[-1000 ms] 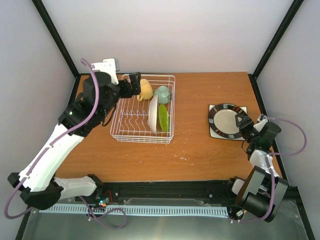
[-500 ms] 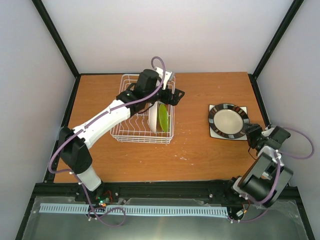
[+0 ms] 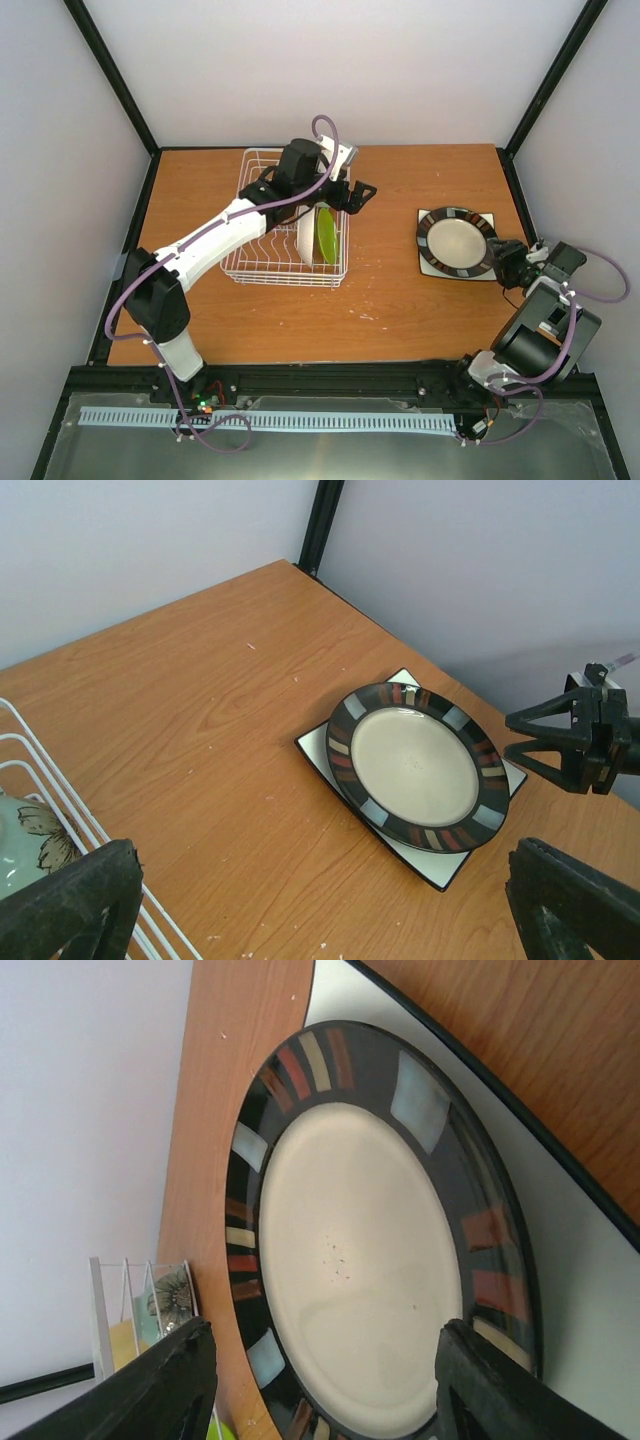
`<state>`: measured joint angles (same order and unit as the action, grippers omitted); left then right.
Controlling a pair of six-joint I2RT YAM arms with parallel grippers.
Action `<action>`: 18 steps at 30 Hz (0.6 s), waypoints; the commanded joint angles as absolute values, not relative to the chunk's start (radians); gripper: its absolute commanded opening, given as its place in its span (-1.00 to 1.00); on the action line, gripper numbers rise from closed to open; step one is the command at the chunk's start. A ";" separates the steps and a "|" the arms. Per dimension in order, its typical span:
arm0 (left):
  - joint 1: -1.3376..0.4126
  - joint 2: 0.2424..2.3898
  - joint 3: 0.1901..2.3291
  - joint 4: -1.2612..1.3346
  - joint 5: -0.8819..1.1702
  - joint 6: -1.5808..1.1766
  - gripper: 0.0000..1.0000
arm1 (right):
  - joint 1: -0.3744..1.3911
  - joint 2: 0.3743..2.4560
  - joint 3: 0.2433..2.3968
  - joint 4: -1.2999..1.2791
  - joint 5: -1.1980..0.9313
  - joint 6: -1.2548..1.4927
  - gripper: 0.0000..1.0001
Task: Load the mixed dishes into the dish rack
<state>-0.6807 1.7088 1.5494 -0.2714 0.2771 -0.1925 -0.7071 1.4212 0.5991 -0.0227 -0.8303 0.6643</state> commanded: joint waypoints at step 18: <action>-0.658 1.678 1.485 -0.212 0.244 -0.127 1.00 | -0.716 1.408 0.629 -0.171 -0.679 0.594 0.19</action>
<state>-0.6724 1.7081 1.4887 -0.2455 0.2554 -0.1539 -0.7074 1.3800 0.6212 -0.1940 -0.7048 0.5903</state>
